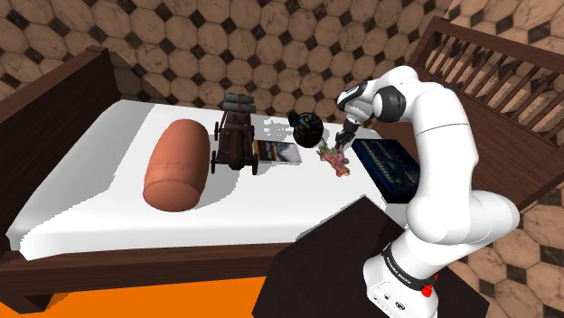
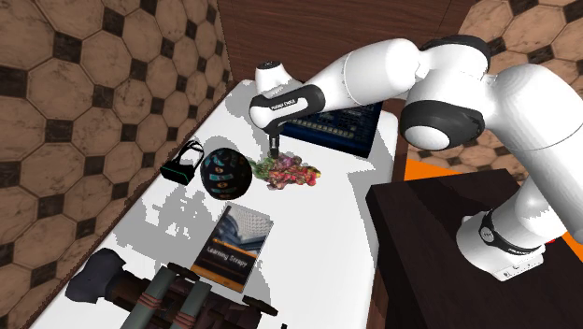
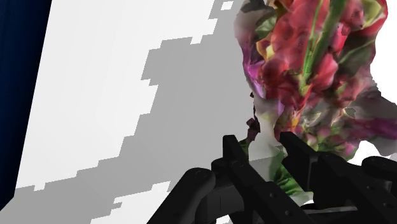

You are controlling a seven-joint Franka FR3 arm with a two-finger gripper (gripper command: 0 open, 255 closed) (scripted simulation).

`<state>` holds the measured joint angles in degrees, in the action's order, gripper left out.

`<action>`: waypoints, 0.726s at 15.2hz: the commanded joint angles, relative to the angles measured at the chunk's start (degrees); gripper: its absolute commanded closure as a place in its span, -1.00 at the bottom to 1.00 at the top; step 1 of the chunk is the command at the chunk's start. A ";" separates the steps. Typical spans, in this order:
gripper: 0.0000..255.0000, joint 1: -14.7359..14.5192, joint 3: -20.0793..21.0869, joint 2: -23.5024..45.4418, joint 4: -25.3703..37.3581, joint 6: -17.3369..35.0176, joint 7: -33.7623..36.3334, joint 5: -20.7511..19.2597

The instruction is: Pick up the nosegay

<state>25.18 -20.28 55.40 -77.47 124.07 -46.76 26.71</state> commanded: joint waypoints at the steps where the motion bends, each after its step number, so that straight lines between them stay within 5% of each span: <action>1: 1.00 0.00 0.00 0.02 -0.02 0.00 -0.01 -0.01; 11: 1.00 -0.58 -0.86 -3.16 -0.87 -2.34 0.51 -0.85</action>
<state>24.65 -20.99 52.77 -78.22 122.13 -46.28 26.00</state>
